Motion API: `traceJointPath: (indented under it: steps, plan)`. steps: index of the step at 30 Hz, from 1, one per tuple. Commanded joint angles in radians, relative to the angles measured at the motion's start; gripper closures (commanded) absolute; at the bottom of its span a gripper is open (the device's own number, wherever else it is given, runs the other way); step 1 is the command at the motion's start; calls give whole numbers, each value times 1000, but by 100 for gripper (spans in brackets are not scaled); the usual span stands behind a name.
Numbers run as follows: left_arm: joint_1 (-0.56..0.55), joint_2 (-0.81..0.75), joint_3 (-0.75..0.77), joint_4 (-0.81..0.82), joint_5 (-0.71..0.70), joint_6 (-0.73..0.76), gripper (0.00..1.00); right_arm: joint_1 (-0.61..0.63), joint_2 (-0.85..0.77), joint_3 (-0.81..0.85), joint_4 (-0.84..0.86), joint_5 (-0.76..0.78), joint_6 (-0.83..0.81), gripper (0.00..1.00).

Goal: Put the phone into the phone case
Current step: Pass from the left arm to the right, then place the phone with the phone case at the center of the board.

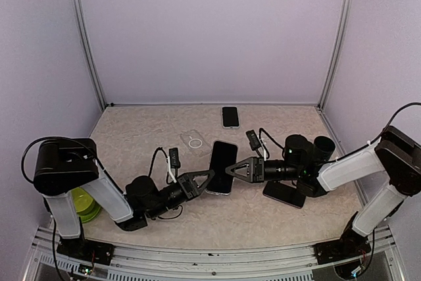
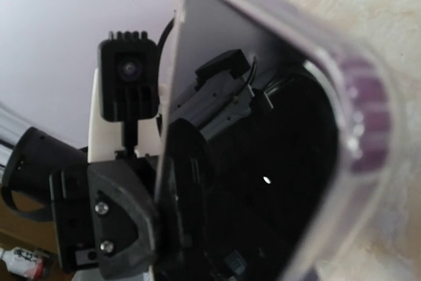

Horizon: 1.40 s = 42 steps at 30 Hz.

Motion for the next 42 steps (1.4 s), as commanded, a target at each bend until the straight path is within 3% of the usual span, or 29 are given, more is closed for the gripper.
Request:
traceJointPath:
  steps: [1, 12, 15, 23, 35, 42]
  plan:
    - [-12, -38, 27, 297, -4, 36, 100, 9, 1, 13, 54, -8, 12, 53]
    - [-30, -27, 38, 297, -32, 61, 100, 10, -6, 13, 117, -39, 64, 92]
    - [-32, -25, 40, 296, -30, 59, 93, 9, -9, 15, 127, -42, 75, 100]
    - [-30, -58, -12, 297, -63, 71, 49, -8, -49, 62, -33, -50, 21, 100]
    - [-12, -239, -291, 288, -164, 114, 29, -161, -83, 217, -521, -125, -180, 100]
    - [-14, -371, -435, 249, -197, 144, 17, -258, -16, 312, -627, -197, -234, 100]
